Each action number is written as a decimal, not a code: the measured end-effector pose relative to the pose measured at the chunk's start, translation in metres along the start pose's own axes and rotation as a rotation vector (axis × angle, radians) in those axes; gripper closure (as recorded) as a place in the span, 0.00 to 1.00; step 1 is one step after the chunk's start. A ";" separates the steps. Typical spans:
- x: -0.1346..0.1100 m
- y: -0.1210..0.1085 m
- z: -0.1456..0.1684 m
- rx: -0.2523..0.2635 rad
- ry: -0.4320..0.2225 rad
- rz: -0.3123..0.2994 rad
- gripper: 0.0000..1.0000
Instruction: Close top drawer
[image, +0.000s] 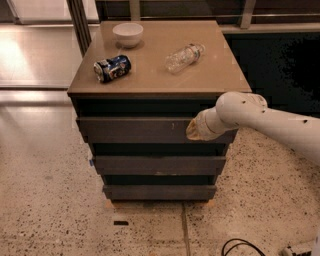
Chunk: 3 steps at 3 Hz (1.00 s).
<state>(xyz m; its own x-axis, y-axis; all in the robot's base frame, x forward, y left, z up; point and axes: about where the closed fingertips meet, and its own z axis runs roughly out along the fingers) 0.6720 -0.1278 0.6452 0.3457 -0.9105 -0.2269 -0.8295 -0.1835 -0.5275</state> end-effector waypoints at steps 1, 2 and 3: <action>0.001 0.000 -0.005 0.006 0.006 0.005 1.00; 0.008 0.001 -0.029 0.030 0.035 0.025 1.00; 0.018 0.002 -0.061 0.072 0.091 0.040 0.95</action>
Offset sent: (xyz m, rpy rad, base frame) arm -0.0216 -0.0384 0.0459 -0.0149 -0.0535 -0.0954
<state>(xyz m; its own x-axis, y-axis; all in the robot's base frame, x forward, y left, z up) 0.6498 -0.1667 0.6900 0.2693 -0.9470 -0.1750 -0.8069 -0.1227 -0.5778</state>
